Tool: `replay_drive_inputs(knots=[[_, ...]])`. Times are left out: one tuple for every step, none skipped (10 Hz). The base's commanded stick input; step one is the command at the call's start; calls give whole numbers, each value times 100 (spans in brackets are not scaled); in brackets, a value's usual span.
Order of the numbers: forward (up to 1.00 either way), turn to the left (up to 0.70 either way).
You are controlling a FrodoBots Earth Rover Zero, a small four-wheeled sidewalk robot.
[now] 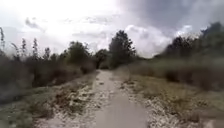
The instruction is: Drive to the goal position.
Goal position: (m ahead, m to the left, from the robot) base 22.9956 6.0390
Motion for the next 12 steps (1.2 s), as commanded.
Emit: replay_drive_inputs(knots=[[70, 0], [70, 0], [70, 0], [70, 0], [70, 0], [70, 0], [70, 0], [70, 0], [70, 0], [70, 0], [70, 0], [70, 0]])
